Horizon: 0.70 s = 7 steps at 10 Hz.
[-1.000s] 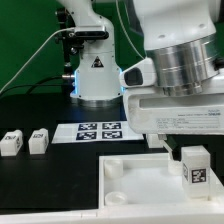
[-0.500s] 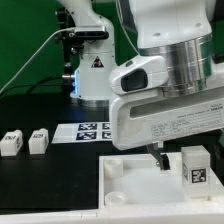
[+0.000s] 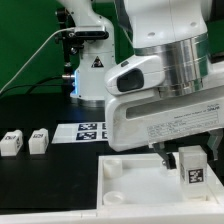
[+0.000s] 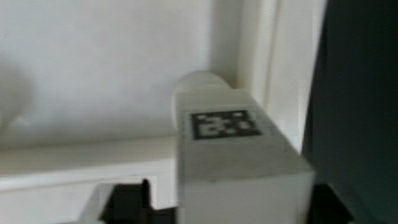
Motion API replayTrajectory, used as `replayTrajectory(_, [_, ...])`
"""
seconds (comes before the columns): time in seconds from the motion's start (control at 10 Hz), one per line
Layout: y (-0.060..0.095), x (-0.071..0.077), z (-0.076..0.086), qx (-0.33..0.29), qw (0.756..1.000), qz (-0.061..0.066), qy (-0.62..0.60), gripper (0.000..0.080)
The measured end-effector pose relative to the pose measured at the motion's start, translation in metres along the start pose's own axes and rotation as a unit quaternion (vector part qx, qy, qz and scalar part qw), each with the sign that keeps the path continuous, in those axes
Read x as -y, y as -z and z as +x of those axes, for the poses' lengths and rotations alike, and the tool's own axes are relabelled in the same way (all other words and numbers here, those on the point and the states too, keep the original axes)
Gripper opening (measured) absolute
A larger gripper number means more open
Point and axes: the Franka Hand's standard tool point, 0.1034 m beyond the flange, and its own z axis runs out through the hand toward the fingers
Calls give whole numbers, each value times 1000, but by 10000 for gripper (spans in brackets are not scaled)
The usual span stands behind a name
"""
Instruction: Assemble one leg
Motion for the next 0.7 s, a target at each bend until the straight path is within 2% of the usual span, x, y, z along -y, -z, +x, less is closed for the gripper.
replayTrajectory(0.1, [0,0,0,0,999,0,-51,298])
replayTrajectory(0.4, [0,0,0,-1,980,0,-198,298])
replayTrajectory(0.6, [-2,3,-1,-3,936,0,-351,298])
replayTrajectory(0.7, [-3,3,-2,-3,901,2,-434,298])
